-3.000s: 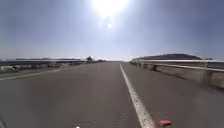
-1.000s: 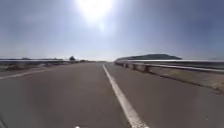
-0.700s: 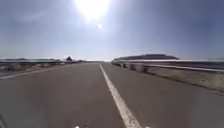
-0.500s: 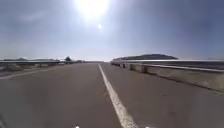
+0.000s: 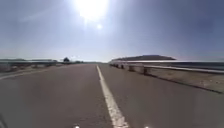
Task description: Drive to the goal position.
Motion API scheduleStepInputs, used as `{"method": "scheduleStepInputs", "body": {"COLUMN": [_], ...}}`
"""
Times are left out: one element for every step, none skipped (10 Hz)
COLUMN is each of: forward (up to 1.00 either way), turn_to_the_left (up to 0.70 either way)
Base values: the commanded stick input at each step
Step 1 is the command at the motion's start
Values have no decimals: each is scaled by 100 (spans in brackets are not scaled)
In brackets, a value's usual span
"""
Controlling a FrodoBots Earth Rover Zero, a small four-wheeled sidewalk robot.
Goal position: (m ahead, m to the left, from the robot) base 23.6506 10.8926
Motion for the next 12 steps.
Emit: {"method": "scheduleStepInputs", "body": {"forward": [70, 70, 70, 70, 70, 70, 70, 70, 70, 70, 70, 70], "turn_to_the_left": [34, 17, 0, 0, 0, 0, 0, 0, 0, 0, 0, 0]}}
